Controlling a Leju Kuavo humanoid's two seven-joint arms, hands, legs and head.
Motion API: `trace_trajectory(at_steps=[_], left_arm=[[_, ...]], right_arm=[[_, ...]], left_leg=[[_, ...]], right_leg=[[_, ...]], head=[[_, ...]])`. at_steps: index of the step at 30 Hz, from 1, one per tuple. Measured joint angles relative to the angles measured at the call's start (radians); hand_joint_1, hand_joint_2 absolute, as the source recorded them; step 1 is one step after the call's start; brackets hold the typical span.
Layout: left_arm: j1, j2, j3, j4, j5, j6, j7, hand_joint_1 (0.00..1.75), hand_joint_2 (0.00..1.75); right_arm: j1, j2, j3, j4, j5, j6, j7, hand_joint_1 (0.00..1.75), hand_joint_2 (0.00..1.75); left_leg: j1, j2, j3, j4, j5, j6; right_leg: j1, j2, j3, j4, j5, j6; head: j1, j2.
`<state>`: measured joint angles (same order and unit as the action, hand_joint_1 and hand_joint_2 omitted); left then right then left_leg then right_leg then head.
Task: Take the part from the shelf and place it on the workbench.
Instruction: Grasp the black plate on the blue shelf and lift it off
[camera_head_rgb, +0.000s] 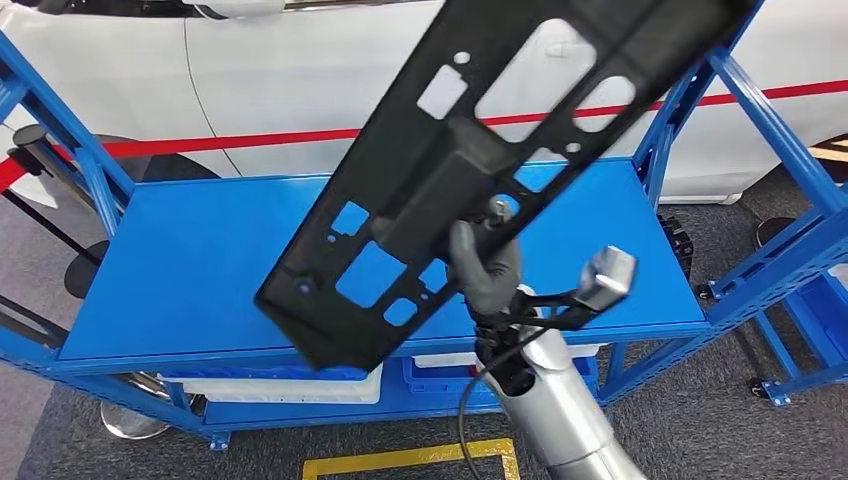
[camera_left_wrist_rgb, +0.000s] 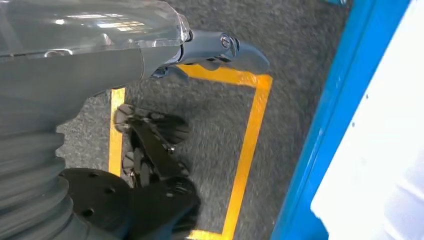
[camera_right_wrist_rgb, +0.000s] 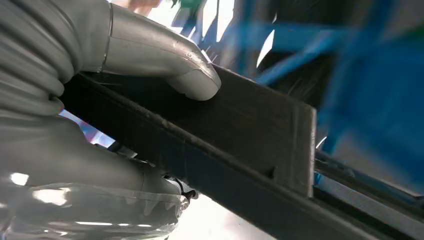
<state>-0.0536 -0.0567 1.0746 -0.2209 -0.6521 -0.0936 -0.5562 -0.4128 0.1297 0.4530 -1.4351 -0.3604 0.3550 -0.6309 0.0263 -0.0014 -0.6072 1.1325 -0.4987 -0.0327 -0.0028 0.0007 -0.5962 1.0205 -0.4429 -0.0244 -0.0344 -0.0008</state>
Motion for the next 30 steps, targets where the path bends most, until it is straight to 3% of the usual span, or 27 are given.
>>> trace_trajectory(at_steps=[2,6,8,10,11,12,13,16,18,21,23,25,26,27,28,30], left_arm=[[-0.002,0.001,0.003,0.000,-0.007,0.015,0.013,0.00,1.75],[-0.006,0.001,0.005,0.000,-0.023,0.029,0.032,0.00,1.75],[-0.007,0.001,0.005,0.000,-0.031,0.034,0.044,0.00,1.75],[-0.008,0.002,0.005,0.000,-0.041,0.043,0.063,0.00,1.75],[-0.008,0.003,0.005,0.000,-0.046,0.048,0.074,0.00,1.75],[-0.008,0.003,0.005,0.000,-0.050,0.053,0.085,0.00,1.75],[-0.008,0.003,0.005,0.000,-0.053,0.057,0.094,0.00,1.75],[-0.007,0.004,0.005,0.000,-0.061,0.063,0.110,0.00,1.75],[-0.006,0.006,0.005,0.000,-0.067,0.064,0.115,0.00,1.75],[-0.002,0.012,0.005,0.000,-0.073,0.064,0.120,0.00,1.75],[0.002,0.016,0.004,0.000,-0.078,0.064,0.121,0.00,1.75],[0.003,0.018,0.004,0.000,-0.086,0.063,0.120,0.00,1.75],[0.002,0.020,0.004,0.000,-0.090,0.063,0.118,0.00,1.75],[0.002,0.021,0.004,0.000,-0.094,0.063,0.117,0.00,1.75],[0.002,0.024,0.004,0.000,-0.098,0.062,0.116,0.00,1.75],[0.000,0.028,0.004,0.000,-0.105,0.058,0.115,0.00,1.75]], right_arm=[[0.034,-0.027,0.000,-0.092,-0.108,0.117,0.073,1.69,1.75],[0.071,-0.076,0.030,-0.161,-0.173,0.227,0.158,1.69,1.75],[0.078,-0.098,0.055,-0.168,-0.168,0.255,0.163,1.69,1.75],[0.088,-0.113,0.079,-0.172,-0.124,0.248,0.135,1.69,1.75],[0.098,-0.118,0.088,-0.175,-0.091,0.233,0.110,1.69,1.75],[0.108,-0.121,0.097,-0.179,-0.053,0.212,0.084,1.69,1.75],[0.116,-0.123,0.105,-0.184,-0.015,0.188,0.057,1.69,1.75],[0.131,-0.127,0.124,-0.201,0.092,0.112,-0.007,1.69,1.75],[0.142,-0.130,0.132,-0.217,0.152,0.062,-0.036,1.69,1.75],[0.167,-0.131,0.134,-0.263,0.217,-0.009,-0.060,1.69,1.75],[0.180,-0.127,0.134,-0.302,0.241,-0.051,-0.063,1.69,1.75],[0.189,-0.120,0.134,-0.336,0.258,-0.097,-0.064,1.69,1.75],[0.192,-0.117,0.134,-0.349,0.265,-0.122,-0.064,1.69,1.75],[0.193,-0.115,0.134,-0.359,0.269,-0.143,-0.064,1.69,1.75],[0.194,-0.112,0.135,-0.367,0.271,-0.161,-0.064,1.69,1.75],[0.195,-0.105,0.136,-0.380,0.273,-0.184,-0.064,1.69,1.75]], left_leg=[[-0.004,-0.002,0.041,-0.087,0.026,0.008],[-0.006,-0.001,0.041,-0.108,0.033,0.033],[-0.003,0.002,0.034,-0.115,0.045,0.049],[-0.005,0.003,0.023,-0.115,0.054,0.056],[-0.005,0.003,0.016,-0.115,0.059,0.056],[-0.006,0.003,0.009,-0.114,0.064,0.055],[-0.006,0.003,0.003,-0.113,0.068,0.053],[-0.007,0.002,-0.010,-0.109,0.081,0.041],[-0.008,0.002,-0.014,-0.110,0.091,0.028],[-0.007,0.001,-0.024,-0.110,0.096,0.007],[-0.005,0.001,-0.047,-0.057,0.035,0.001],[-0.004,0.001,-0.080,0.060,-0.059,-0.001],[-0.004,0.001,-0.090,0.117,-0.086,-0.002],[-0.005,0.001,-0.088,0.151,-0.093,-0.001],[-0.005,0.001,-0.070,0.153,-0.080,0.000],[-0.008,0.000,0.012,0.061,-0.032,0.008]], right_leg=[[0.002,0.004,-0.006,0.010,-0.002,0.010],[0.000,0.006,-0.018,0.018,-0.006,0.033],[-0.003,0.005,-0.042,0.081,-0.064,0.042],[-0.007,0.004,-0.084,0.203,-0.143,0.047],[-0.009,0.004,-0.097,0.253,-0.165,0.050],[-0.011,0.004,-0.095,0.273,-0.169,0.051],[-0.013,0.004,-0.075,0.255,-0.155,0.052],[-0.015,0.003,0.052,0.070,-0.090,0.046],[-0.010,0.004,0.090,0.000,-0.077,0.040],[-0.007,0.002,0.076,-0.009,-0.059,0.020],[-0.010,-0.001,0.058,-0.013,-0.040,0.002],[-0.005,-0.003,0.038,-0.012,-0.024,-0.008],[-0.001,-0.004,0.026,-0.011,-0.016,-0.009],[0.001,-0.005,0.014,-0.008,-0.008,-0.010],[0.004,-0.005,0.000,-0.004,-0.001,-0.010],[0.007,-0.005,-0.024,0.006,0.011,-0.009]], head=[[0.000,0.000],[0.001,0.000],[0.002,0.000],[0.003,0.000],[0.003,0.000],[0.003,0.000],[0.003,0.000],[0.003,0.000],[0.003,0.000],[0.004,0.000],[0.003,0.000],[0.002,0.000],[0.001,0.000],[0.001,0.000],[0.002,0.000],[0.001,0.000]])
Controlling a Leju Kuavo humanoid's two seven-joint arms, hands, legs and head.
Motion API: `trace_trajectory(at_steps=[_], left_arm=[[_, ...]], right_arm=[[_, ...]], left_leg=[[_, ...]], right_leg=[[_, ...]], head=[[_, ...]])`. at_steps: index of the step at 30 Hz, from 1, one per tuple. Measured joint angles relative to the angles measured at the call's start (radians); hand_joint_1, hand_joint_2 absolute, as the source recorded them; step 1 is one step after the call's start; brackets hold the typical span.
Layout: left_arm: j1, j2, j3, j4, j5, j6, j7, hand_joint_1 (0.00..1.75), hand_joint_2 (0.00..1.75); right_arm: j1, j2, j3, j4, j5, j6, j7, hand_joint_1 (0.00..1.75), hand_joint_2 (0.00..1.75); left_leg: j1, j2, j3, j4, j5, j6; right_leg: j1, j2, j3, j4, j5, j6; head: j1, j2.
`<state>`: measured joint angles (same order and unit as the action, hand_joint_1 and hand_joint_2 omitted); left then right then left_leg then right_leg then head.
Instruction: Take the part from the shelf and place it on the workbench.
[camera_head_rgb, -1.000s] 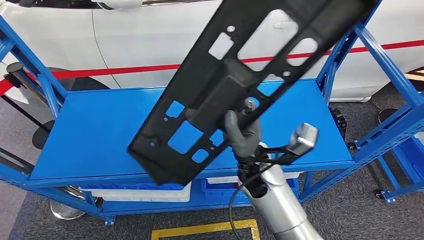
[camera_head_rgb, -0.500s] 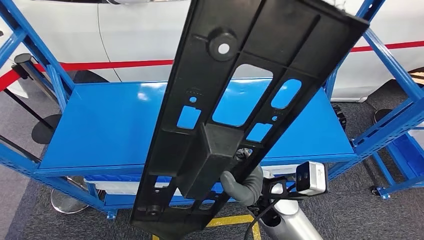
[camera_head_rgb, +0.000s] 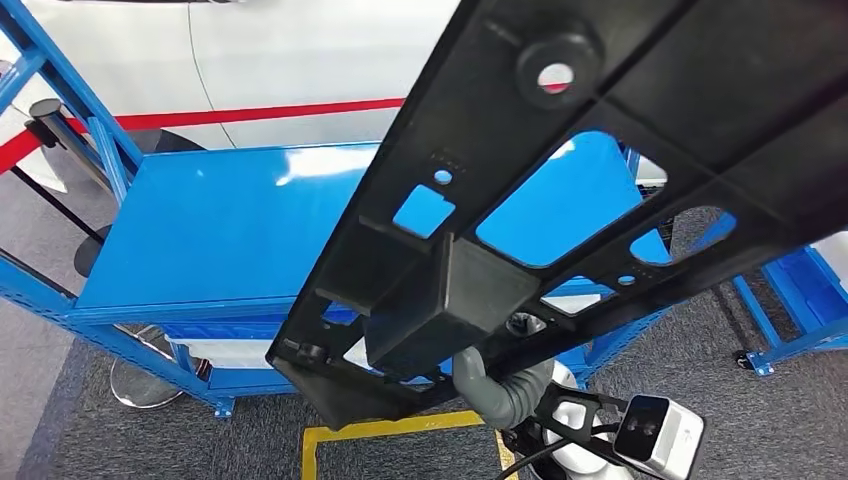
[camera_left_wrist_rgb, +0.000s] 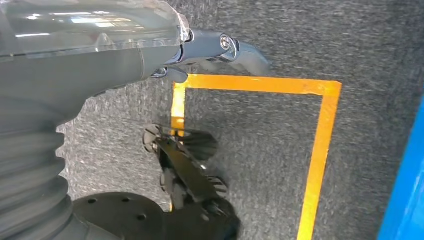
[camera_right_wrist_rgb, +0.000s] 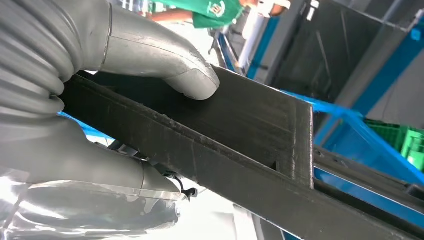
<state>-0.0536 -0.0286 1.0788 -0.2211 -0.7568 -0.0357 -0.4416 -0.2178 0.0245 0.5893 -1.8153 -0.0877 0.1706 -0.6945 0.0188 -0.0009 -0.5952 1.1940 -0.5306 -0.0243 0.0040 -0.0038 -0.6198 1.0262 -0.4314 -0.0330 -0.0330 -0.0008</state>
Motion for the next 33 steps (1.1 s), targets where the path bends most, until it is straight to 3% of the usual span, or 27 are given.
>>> trace_trajectory(at_steps=[2,3,6,7,8,10,11,12,13,15,17,18,19,21,22,23,26,27,28,29,30,31,33], left_arm=[[-0.004,0.004,0.000,-0.001,-0.004,-0.004,-0.001,0.00,1.75],[-0.006,0.006,0.000,-0.001,-0.006,-0.005,-0.001,0.00,1.75],[-0.005,0.007,-0.001,-0.001,-0.017,-0.009,0.000,0.00,1.75],[-0.005,0.006,-0.001,-0.001,-0.020,-0.009,0.002,0.00,1.75],[-0.005,0.006,-0.001,-0.001,-0.024,-0.009,0.005,0.00,1.75],[-0.004,0.005,-0.001,-0.001,-0.029,-0.009,0.011,0.00,1.75],[-0.004,0.005,-0.001,-0.001,-0.032,-0.009,0.015,0.00,1.75],[-0.003,0.005,-0.001,-0.001,-0.035,-0.009,0.019,0.00,1.75],[-0.003,0.005,-0.001,-0.001,-0.037,-0.009,0.023,0.00,1.75],[-0.003,0.003,-0.001,-0.001,-0.041,-0.009,0.031,0.00,1.75],[-0.003,0.001,-0.002,-0.001,-0.044,-0.007,0.037,0.00,1.75],[-0.003,0.001,-0.002,-0.001,-0.046,-0.007,0.039,0.00,1.75],[-0.002,0.001,-0.002,-0.001,-0.048,-0.006,0.041,0.00,1.75],[0.000,0.000,-0.002,-0.001,-0.053,-0.006,0.043,0.00,1.75],[0.002,0.000,-0.002,-0.001,-0.054,-0.006,0.044,0.00,1.75],[0.004,0.000,-0.002,-0.001,-0.056,-0.006,0.044,0.00,1.75],[0.005,-0.001,-0.003,-0.001,-0.059,-0.006,0.043,0.00,1.75],[0.005,0.000,-0.003,-0.001,-0.060,-0.005,0.043,0.00,1.75],[0.004,0.002,-0.003,-0.001,-0.061,-0.005,0.041,0.00,1.75],[0.004,0.004,-0.003,-0.001,-0.062,-0.005,0.040,0.00,1.75],[0.003,0.006,-0.003,-0.001,-0.064,-0.004,0.039,0.00,1.75],[0.001,0.009,-0.003,-0.002,-0.066,-0.004,0.039,0.00,1.75],[-0.004,0.015,-0.003,-0.003,-0.070,-0.005,0.038,0.00,1.75]], right_arm=[[0.000,0.008,0.003,-0.013,-0.001,-0.009,0.000,1.69,1.75],[0.000,0.012,0.005,-0.018,-0.004,-0.009,0.000,1.69,1.75],[0.000,0.017,0.008,-0.025,-0.017,-0.006,0.000,1.69,1.75],[0.000,0.018,0.008,-0.026,-0.020,-0.006,0.000,1.69,1.75],[0.000,0.018,0.008,-0.027,-0.022,-0.004,0.000,1.69,1.75],[0.002,0.017,0.009,-0.028,-0.025,0.006,0.000,1.69,1.75],[0.005,0.016,0.009,-0.028,-0.027,0.014,0.000,1.69,1.75],[0.008,0.015,0.009,-0.029,-0.028,0.022,0.000,1.69,1.75],[0.010,0.014,0.009,-0.029,-0.029,0.031,0.000,1.69,1.75],[0.013,0.011,0.009,-0.031,-0.032,0.049,0.000,1.69,1.75],[0.014,0.010,0.009,-0.036,-0.032,0.063,0.000,1.69,1.75],[0.015,0.010,0.009,-0.038,-0.032,0.068,0.000,1.69,1.75],[0.016,0.010,0.009,-0.040,-0.031,0.073,0.000,1.69,1.75],[0.017,0.009,0.009,-0.043,-0.028,0.081,0.000,1.69,1.75],[0.018,0.009,0.008,-0.043,-0.026,0.084,0.000,1.69,1.75],[0.018,0.009,0.008,-0.043,-0.023,0.085,0.000,1.69,1.75],[0.021,0.009,0.008,-0.043,-0.013,0.085,0.000,1.69,1.75],[0.022,0.009,0.008,-0.043,-0.010,0.084,0.000,1.69,1.75],[0.024,0.009,0.008,-0.043,-0.007,0.082,0.000,1.69,1.75],[0.026,0.009,0.008,-0.043,-0.004,0.079,0.000,1.69,1.75],[0.028,0.009,0.008,-0.044,-0.001,0.076,0.000,1.69,1.75],[0.029,0.009,0.008,-0.045,0.002,0.073,0.000,1.69,1.75],[0.032,0.009,0.008,-0.049,0.004,0.066,0.000,1.69,1.75]], left_leg=[[-0.006,0.000,0.091,-0.129,0.008,0.011],[-0.010,-0.001,0.114,-0.170,0.003,0.016],[-0.013,0.001,0.111,-0.198,0.016,0.028],[-0.011,0.004,0.105,-0.202,0.027,0.035],[-0.008,0.006,0.097,-0.206,0.040,0.041],[-0.007,0.009,0.072,-0.206,0.062,0.047],[-0.008,0.010,0.057,-0.203,0.072,0.047],[-0.008,0.011,0.042,-0.201,0.082,0.046],[-0.008,0.012,0.027,-0.197,0.090,0.043],[-0.006,0.012,-0.003,-0.185,0.104,0.037],[-0.007,0.011,-0.025,-0.172,0.116,0.027],[-0.008,0.010,-0.030,-0.170,0.122,0.020],[-0.008,0.010,-0.034,-0.170,0.130,0.013],[-0.005,0.009,-0.040,-0.174,0.144,-0.001],[-0.003,0.008,-0.049,-0.167,0.132,-0.006],[-0.001,0.008,-0.061,-0.144,0.101,-0.010],[0.001,0.007,-0.109,0.024,-0.046,-0.013],[0.001,0.007,-0.115,0.079,-0.068,-0.013],[0.000,0.007,-0.108,0.109,-0.064,-0.012],[-0.001,0.007,-0.084,0.108,-0.040,-0.009],[-0.002,0.007,-0.044,0.073,-0.009,-0.005],[-0.005,0.006,0.011,0.010,0.009,0.002],[-0.013,0.005,0.118,-0.137,0.000,0.015]], right_leg=[[0.002,-0.001,-0.015,0.008,0.011,0.007],[0.002,-0.002,-0.019,0.009,0.018,0.013],[-0.002,-0.002,-0.024,0.008,0.034,0.031],[-0.003,0.000,-0.030,0.019,0.018,0.037],[-0.005,0.002,-0.040,0.046,-0.015,0.042],[-0.010,0.004,-0.071,0.153,-0.115,0.051],[-0.014,0.004,-0.084,0.214,-0.150,0.055],[-0.016,0.003,-0.088,0.259,-0.162,0.059],[-0.019,0.003,-0.078,0.274,-0.150,0.062],[-0.026,0.003,-0.010,0.207,-0.095,0.066],[-0.026,0.005,0.084,0.075,-0.086,0.062],[-0.024,0.006,0.112,0.027,-0.094,0.057],[-0.019,0.007,0.122,0.002,-0.102,0.049],[-0.016,0.007,0.110,-0.006,-0.088,0.031],[-0.016,0.005,0.100,-0.007,-0.076,0.021],[-0.016,0.004,0.089,-0.009,-0.064,0.012],[-0.010,0.001,0.047,-0.008,-0.029,-0.004],[-0.007,0.001,0.031,-0.007,-0.018,-0.006],[-0.004,0.001,0.014,-0.004,-0.007,-0.006],[-0.001,0.002,-0.003,-0.001,0.004,-0.006],[0.001,0.002,-0.018,0.001,0.014,-0.005],[0.002,0.002,-0.031,0.005,0.024,-0.003],[0.003,0.001,-0.044,0.008,0.041,0.004]], head=[[0.000,0.000],[0.000,0.000],[-0.001,0.000],[0.000,0.000],[0.000,0.000],[0.001,0.000],[0.001,0.000],[0.001,0.000],[0.001,0.000],[0.001,0.000],[0.000,0.000],[0.001,0.000],[0.001,0.000],[0.002,0.000],[0.002,0.000],[0.002,0.000],[0.001,0.000],[0.001,0.000],[0.001,0.000],[0.001,0.000],[0.001,0.000],[0.001,0.000],[0.001,0.000]])
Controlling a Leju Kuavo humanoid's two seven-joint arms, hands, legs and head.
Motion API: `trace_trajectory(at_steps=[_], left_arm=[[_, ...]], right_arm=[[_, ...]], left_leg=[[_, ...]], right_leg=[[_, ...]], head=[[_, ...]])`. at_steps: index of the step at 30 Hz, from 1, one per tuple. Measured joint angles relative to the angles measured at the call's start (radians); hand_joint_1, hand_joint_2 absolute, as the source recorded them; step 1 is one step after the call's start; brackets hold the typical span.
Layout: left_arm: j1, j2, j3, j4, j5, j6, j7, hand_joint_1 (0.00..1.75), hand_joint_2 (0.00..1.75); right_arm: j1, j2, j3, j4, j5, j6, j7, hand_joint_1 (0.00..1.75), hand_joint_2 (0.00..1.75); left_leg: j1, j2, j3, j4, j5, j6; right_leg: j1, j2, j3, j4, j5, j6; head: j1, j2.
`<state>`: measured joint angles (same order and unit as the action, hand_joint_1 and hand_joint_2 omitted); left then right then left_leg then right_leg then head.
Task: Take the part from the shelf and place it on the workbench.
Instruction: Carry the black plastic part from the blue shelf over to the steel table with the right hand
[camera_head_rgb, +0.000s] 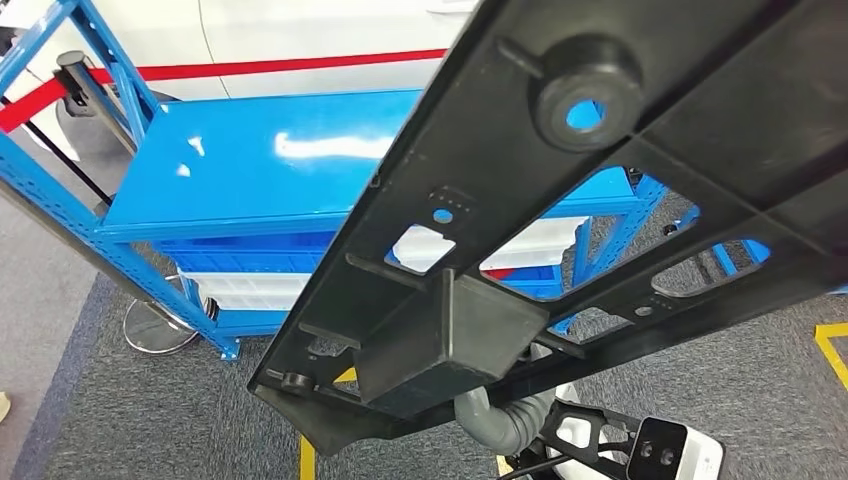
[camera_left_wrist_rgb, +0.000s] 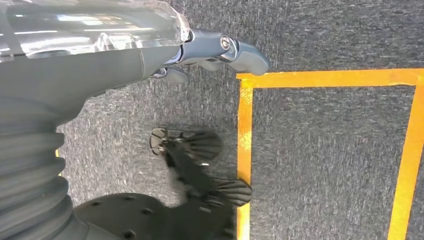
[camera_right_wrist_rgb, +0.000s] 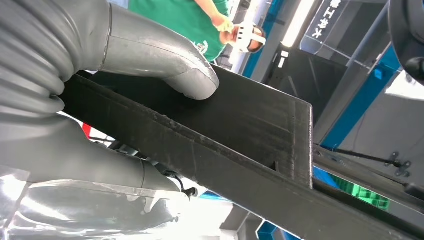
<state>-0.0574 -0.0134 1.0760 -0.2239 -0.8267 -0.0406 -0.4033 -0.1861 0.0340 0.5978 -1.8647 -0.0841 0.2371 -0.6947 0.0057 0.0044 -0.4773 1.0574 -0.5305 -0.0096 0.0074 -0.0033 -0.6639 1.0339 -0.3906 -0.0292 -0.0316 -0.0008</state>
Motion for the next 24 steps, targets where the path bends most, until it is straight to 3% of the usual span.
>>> trace_trajectory(at_steps=[2,4,5,6,8,9,10,11,13,14,15,17,19,20,22,24], left_arm=[[-0.003,0.006,0.000,-0.001,-0.003,-0.001,0.000,0.00,1.75],[-0.003,0.008,-0.001,-0.001,-0.006,-0.001,-0.001,0.00,1.75],[-0.003,0.009,-0.001,-0.001,-0.008,-0.001,-0.001,0.00,1.75],[-0.003,0.009,-0.001,-0.001,-0.010,-0.001,-0.002,0.00,1.75],[-0.003,0.009,-0.001,-0.001,-0.013,-0.001,-0.005,0.00,1.75],[-0.003,0.009,-0.001,-0.001,-0.014,-0.001,-0.006,0.00,1.75],[-0.003,0.009,-0.002,-0.001,-0.016,0.001,-0.008,0.00,1.75],[-0.003,0.009,-0.003,-0.001,-0.018,0.005,-0.006,0.00,1.75],[-0.003,0.009,-0.005,-0.001,-0.022,0.017,0.008,0.00,1.75],[-0.004,0.010,-0.005,-0.001,-0.023,0.025,0.019,0.00,1.75],[-0.004,0.010,-0.005,-0.001,-0.023,0.034,0.032,0.00,1.75],[-0.006,0.014,-0.005,-0.001,-0.021,0.053,0.063,0.00,1.75],[-0.007,0.019,-0.004,-0.001,-0.016,0.068,0.109,0.00,1.75],[-0.006,0.023,-0.002,-0.001,-0.013,0.072,0.137,0.00,1.75],[-0.005,0.031,0.006,-0.001,-0.008,0.080,0.192,0.00,1.75],[-0.004,0.039,0.016,-0.001,0.000,0.088,0.230,0.00,1.75]], right_arm=[[0.003,0.000,0.000,-0.006,0.000,-0.001,0.000,1.69,1.75],[0.008,0.000,0.000,-0.013,0.000,0.005,0.000,1.69,1.75],[0.011,0.000,-0.001,-0.017,0.000,0.010,0.000,1.69,1.75],[0.014,-0.001,-0.002,-0.020,-0.001,0.017,0.000,1.69,1.75],[0.019,-0.001,-0.004,-0.026,0.001,0.028,0.000,1.69,1.75],[0.022,-0.002,-0.005,-0.029,0.003,0.033,0.000,1.69,1.75],[0.025,-0.002,-0.006,-0.031,0.007,0.035,0.000,1.69,1.75],[0.027,-0.002,-0.008,-0.033,0.012,0.036,0.000,1.69,1.75],[0.029,-0.002,-0.009,-0.036,0.027,0.035,0.000,1.69,1.75],[0.029,-0.002,-0.009,-0.037,0.035,0.033,0.000,1.69,1.75],[0.028,-0.002,-0.008,-0.039,0.043,0.028,0.000,1.69,1.75],[0.026,-0.003,-0.004,-0.043,0.061,0.009,0.000,1.69,1.75],[0.024,-0.005,0.007,-0.043,0.077,-0.013,0.000,1.69,1.75],[0.022,-0.007,0.015,-0.043,0.082,-0.022,0.000,1.69,1.75],[0.015,-0.009,0.033,-0.040,0.088,-0.041,0.000,1.69,1.75],[0.010,-0.014,0.053,-0.034,0.091,-0.061,0.000,1.69,1.75]], left_leg=[[-0.008,-0.001,0.038,-0.071,-0.017,0.010],[-0.008,0.002,0.026,-0.080,0.004,0.019],[-0.006,0.005,0.017,-0.084,0.017,0.026],[-0.003,0.008,0.006,-0.088,0.031,0.031],[-0.003,0.011,-0.024,-0.086,0.057,0.037],[-0.003,0.012,-0.041,-0.084,0.069,0.037],[-0.003,0.012,-0.059,-0.081,0.080,0.036],[-0.003,0.013,-0.078,-0.077,0.090,0.033],[-0.001,0.013,-0.115,-0.065,0.106,0.026],[-0.002,0.012,-0.130,-0.057,0.113,0.022],[-0.002,0.012,-0.141,-0.049,0.119,0.016],[-0.003,0.010,-0.151,-0.042,0.131,0.003],[0.002,0.009,-0.157,-0.040,0.140,-0.010],[0.005,0.008,-0.163,-0.031,0.130,-0.016],[0.008,0.006,-0.192,0.042,0.065,-0.023],[0.008,0.005,-0.237,0.172,-0.012,-0.029]], right_leg=[[-0.002,-0.003,-0.002,-0.003,0.018,0.011],[-0.006,-0.003,-0.005,-0.006,0.026,0.024],[-0.007,-0.001,-0.011,0.006,0.007,0.029],[-0.008,0.001,-0.022,0.035,-0.033,0.035],[-0.013,0.003,-0.048,0.146,-0.141,0.044],[-0.016,0.003,-0.058,0.210,-0.175,0.048],[-0.019,0.003,-0.061,0.257,-0.182,0.052],[-0.022,0.003,-0.050,0.279,-0.163,0.056],[-0.028,0.002,0.019,0.226,-0.101,0.059],[-0.029,0.002,0.074,0.161,-0.094,0.058],[-0.028,0.002,0.127,0.086,-0.110,0.054],[-0.021,0.002,0.187,-0.011,-0.152,0.040],[-0.018,0.001,0.187,-0.028,-0.150,0.020],[-0.018,0.000,0.183,-0.030,-0.142,0.011],[-0.018,-0.003,0.172,-0.032,-0.128,-0.004],[-0.015,0.000,0.156,-0.031,-0.116,-0.010]], head=[[-0.001,0.000],[-0.003,0.000],[-0.004,0.000],[-0.003,0.000],[-0.003,0.000],[-0.003,0.000],[-0.003,0.000],[-0.003,0.000],[-0.003,0.000],[-0.003,0.000],[-0.003,0.000],[-0.004,0.000],[-0.004,0.000],[-0.004,0.000],[-0.004,0.000],[-0.005,0.000]])
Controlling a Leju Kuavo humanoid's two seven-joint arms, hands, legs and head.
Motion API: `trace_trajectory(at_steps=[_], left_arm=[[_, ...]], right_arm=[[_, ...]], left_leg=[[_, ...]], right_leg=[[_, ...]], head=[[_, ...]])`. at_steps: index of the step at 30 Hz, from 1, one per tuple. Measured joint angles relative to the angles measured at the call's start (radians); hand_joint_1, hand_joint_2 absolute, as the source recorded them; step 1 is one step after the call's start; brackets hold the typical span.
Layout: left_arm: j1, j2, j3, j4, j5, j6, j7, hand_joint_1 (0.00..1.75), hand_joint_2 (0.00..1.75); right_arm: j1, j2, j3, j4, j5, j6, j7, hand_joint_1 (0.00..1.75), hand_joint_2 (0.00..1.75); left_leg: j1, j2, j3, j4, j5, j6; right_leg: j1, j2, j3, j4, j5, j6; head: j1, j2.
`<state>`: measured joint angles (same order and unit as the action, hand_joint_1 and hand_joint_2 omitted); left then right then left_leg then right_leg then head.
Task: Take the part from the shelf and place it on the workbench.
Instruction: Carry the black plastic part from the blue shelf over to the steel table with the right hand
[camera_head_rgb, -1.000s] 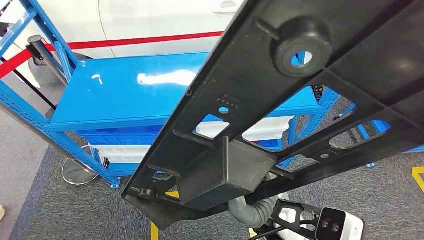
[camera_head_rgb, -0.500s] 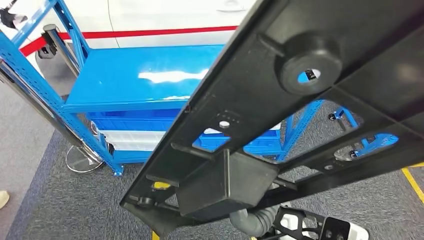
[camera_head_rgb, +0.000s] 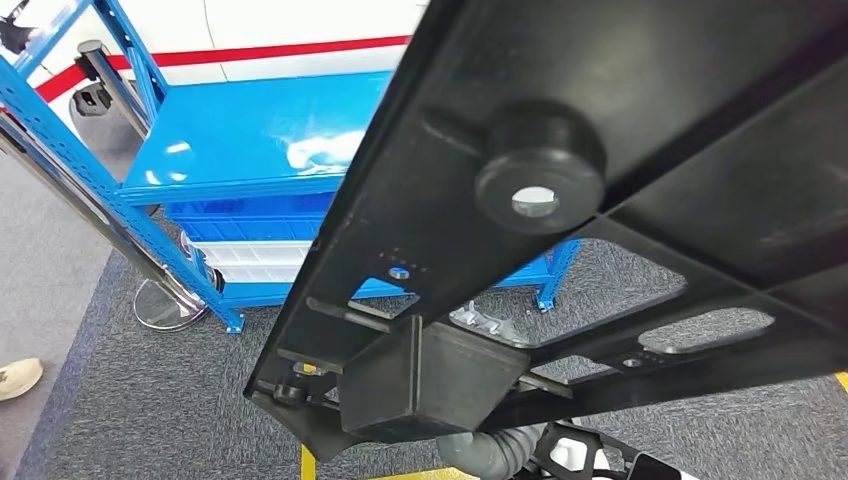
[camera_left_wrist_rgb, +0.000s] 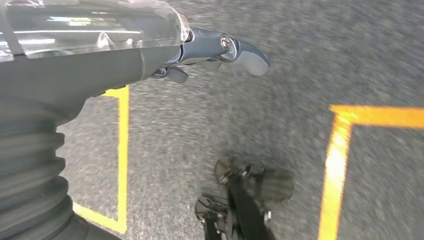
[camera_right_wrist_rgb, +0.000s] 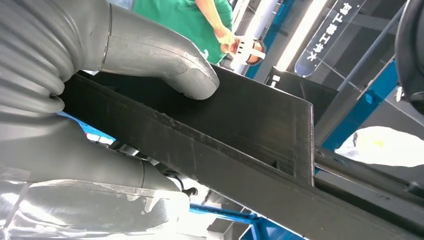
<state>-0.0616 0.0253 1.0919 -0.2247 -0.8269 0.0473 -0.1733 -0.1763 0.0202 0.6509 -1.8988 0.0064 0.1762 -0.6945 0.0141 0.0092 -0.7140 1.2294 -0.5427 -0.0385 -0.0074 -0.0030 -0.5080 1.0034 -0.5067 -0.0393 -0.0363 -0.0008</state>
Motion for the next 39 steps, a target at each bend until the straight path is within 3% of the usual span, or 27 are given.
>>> trace_trajectory(at_steps=[1,2,3,5,7,8,10,12,15,16,17,18,21,23,25,27,30,31,32,33,34,36,38,39], left_arm=[[0.001,0.004,0.005,0.000,0.004,0.005,0.014,0.00,1.75],[0.002,0.008,0.010,0.000,0.006,0.010,0.024,0.00,1.75],[0.003,0.012,0.014,0.000,0.009,0.017,0.033,0.00,1.75],[0.004,0.021,0.026,-0.001,0.018,0.036,0.043,0.00,1.75],[0.005,0.027,0.040,-0.003,0.027,0.061,0.047,0.00,1.75],[0.007,0.030,0.047,-0.004,0.030,0.072,0.047,0.00,1.75],[0.007,0.031,0.059,-0.006,0.037,0.091,0.047,0.00,1.75],[0.005,0.030,0.070,-0.008,0.042,0.106,0.046,0.00,1.75],[0.008,0.027,0.084,-0.009,0.051,0.121,0.045,0.00,1.75],[0.009,0.025,0.088,-0.009,0.054,0.124,0.045,0.00,1.75],[0.009,0.024,0.093,-0.009,0.057,0.126,0.045,0.00,1.75],[0.009,0.021,0.097,-0.009,0.059,0.128,0.045,0.00,1.75],[0.007,0.010,0.106,-0.009,0.061,0.129,0.045,0.00,1.75],[0.008,0.004,0.112,-0.009,0.062,0.129,0.045,0.00,1.75],[0.007,-0.004,0.119,-0.009,0.066,0.130,0.045,0.00,1.75],[0.004,-0.012,0.124,-0.009,0.071,0.134,0.047,0.00,1.75],[0.011,-0.019,0.134,-0.009,0.074,0.141,0.055,0.00,1.75],[0.015,-0.020,0.137,-0.009,0.074,0.142,0.059,0.00,1.75],[0.019,-0.021,0.140,-0.009,0.072,0.142,0.061,0.00,1.75],[0.021,-0.022,0.142,-0.009,0.070,0.142,0.064,0.00,1.75],[0.022,-0.023,0.143,-0.009,0.066,0.142,0.065,0.00,1.75],[0.023,-0.024,0.144,-0.009,0.055,0.142,0.066,0.00,1.75],[0.024,-0.024,0.144,-0.009,0.044,0.140,0.067,0.00,1.75],[0.024,-0.025,0.144,-0.009,0.041,0.138,0.069,0.00,1.75]], right_arm=[[-0.002,-0.003,0.009,0.004,0.000,-0.007,0.000,1.69,1.75],[-0.003,-0.007,0.018,0.008,-0.001,-0.012,0.000,1.69,1.75],[-0.005,-0.011,0.025,0.012,-0.003,-0.015,0.000,1.69,1.75],[-0.009,-0.017,0.036,0.019,-0.008,-0.015,0.000,1.69,1.75],[-0.014,-0.021,0.045,0.026,-0.011,-0.015,0.001,1.69,1.75],[-0.016,-0.023,0.048,0.030,-0.012,-0.015,0.001,1.69,1.75],[-0.018,-0.027,0.053,0.037,-0.015,-0.013,0.001,1.69,1.75],[-0.022,-0.030,0.056,0.045,-0.019,-0.010,0.001,1.69,1.75],[-0.031,-0.034,0.061,0.061,-0.022,-0.009,0.001,1.69,1.75],[-0.032,-0.035,0.063,0.068,-0.022,-0.009,0.001,1.69,1.75],[-0.032,-0.036,0.063,0.075,-0.021,-0.010,0.001,1.69,1.75],[-0.033,-0.037,0.064,0.082,-0.021,-0.011,0.001,1.69,1.75],[-0.039,-0.040,0.068,0.091,-0.019,-0.014,0.001,1.69,1.75],[-0.042,-0.041,0.070,0.093,-0.019,-0.017,0.001,1.69,1.75],[-0.043,-0.042,0.071,0.093,-0.017,-0.022,0.001,1.69,1.75],[-0.044,-0.043,0.072,0.093,-0.018,-0.026,0.001,1.69,1.75],[-0.041,-0.059,0.062,0.085,-0.045,-0.006,0.001,1.69,1.75],[-0.036,-0.071,0.053,0.080,-0.054,0.005,0.000,1.69,1.75],[-0.030,-0.082,0.040,0.075,-0.059,0.015,0.000,1.69,1.75],[-0.024,-0.091,0.028,0.071,-0.061,0.022,0.000,1.69,1.75],[-0.017,-0.099,0.017,0.067,-0.059,0.027,0.000,1.69,1.75],[-0.002,-0.106,-0.001,0.057,-0.049,0.033,0.000,1.69,1.75],[0.011,-0.110,-0.014,0.048,-0.036,0.038,0.000,1.69,1.75],[0.018,-0.112,-0.018,0.045,-0.030,0.039,0.000,1.69,1.75]], left_leg=[[0.000,0.000,-0.012,0.047,-0.016,-0.002],[0.000,-0.001,-0.006,0.061,-0.012,-0.002],[0.000,-0.002,0.019,0.034,0.008,-0.001],[0.000,-0.025,0.106,-0.096,0.057,0.007],[-0.001,-0.053,0.167,-0.197,0.072,0.016],[-0.003,-0.059,0.176,-0.216,0.068,0.019],[-0.001,-0.045,0.177,-0.227,0.071,0.027],[0.004,-0.027,0.179,-0.237,0.078,0.039],[0.004,0.000,0.176,-0.241,0.081,0.050],[0.003,0.009,0.174,-0.240,0.081,0.050],[0.003,0.018,0.173,-0.239,0.081,0.050],[0.003,0.026,0.172,-0.237,0.081,0.049],[0.001,0.046,0.171,-0.227,0.075,0.040],[-0.004,0.059,0.167,-0.222,0.073,0.029],[-0.005,0.073,0.165,-0.222,0.072,0.019],[-0.002,0.054,0.156,-0.196,0.048,0.010],[0.003,0.007,0.087,-0.032,-0.046,0.005],[0.003,0.003,0.062,0.025,-0.066,0.005],[0.003,0.001,0.050,0.054,-0.068,0.005],[0.003,-0.001,0.054,0.047,-0.051,0.006],[0.003,-0.004,0.074,0.003,-0.018,0.008],[0.007,-0.044,0.130,-0.125,0.044,0.014],[0.008,-0.082,0.161,-0.197,0.060,0.020],[0.006,-0.085,0.164,-0.204,0.057,0.023]], right_leg=[[0.002,0.003,-0.008,0.001,0.005,0.000],[0.003,0.007,-0.014,0.003,0.009,0.000],[0.004,0.012,-0.019,0.005,0.011,0.001],[0.004,0.023,-0.025,0.010,0.014,0.004],[0.004,0.037,-0.033,0.015,0.017,0.012],[0.002,0.045,-0.037,0.016,0.020,0.018],[0.001,0.056,-0.044,0.022,0.024,0.030],[0.005,0.043,-0.063,0.062,0.001,0.041],[0.005,0.017,-0.146,0.230,-0.085,0.052],[0.002,0.015,-0.171,0.279,-0.100,0.054],[-0.001,0.012,-0.181,0.297,-0.096,0.056],[-0.003,0.009,-0.172,0.277,-0.073,0.058],[-0.003,-0.030,-0.082,0.087,0.019,0.054],[0.003,-0.049,-0.061,0.029,0.030,0.043],[0.005,-0.035,-0.068,0.026,0.034,0.031],[0.003,-0.019,-0.069,0.019,0.041,0.019],[0.002,0.005,-0.072,0.017,0.047,0.008],[0.003,0.015,-0.072,0.017,0.047,0.007],[0.004,0.026,-0.073,0.019,0.048,0.007],[0.004,0.037,-0.072,0.020,0.048,0.007],[0.004,0.048,-0.071,0.022,0.047,0.008],[0.004,0.069,-0.073,0.026,0.046,0.012],[0.002,0.089,-0.083,0.031,0.049,0.023],[0.000,0.100,-0.088,0.031,0.053,0.030]], head=[[0.000,0.000],[0.000,0.000],[0.000,0.000],[0.000,0.000],[0.000,0.000],[0.000,0.000],[0.000,0.000],[0.003,0.000],[0.007,0.000],[0.007,0.000],[0.007,0.000],[0.007,0.000],[0.007,0.000],[0.007,0.000],[0.006,0.000],[0.006,0.000],[0.006,0.000],[0.006,0.000],[0.006,0.000],[0.006,0.000],[0.006,0.000],[0.006,0.000],[0.006,0.000],[0.006,0.000]])
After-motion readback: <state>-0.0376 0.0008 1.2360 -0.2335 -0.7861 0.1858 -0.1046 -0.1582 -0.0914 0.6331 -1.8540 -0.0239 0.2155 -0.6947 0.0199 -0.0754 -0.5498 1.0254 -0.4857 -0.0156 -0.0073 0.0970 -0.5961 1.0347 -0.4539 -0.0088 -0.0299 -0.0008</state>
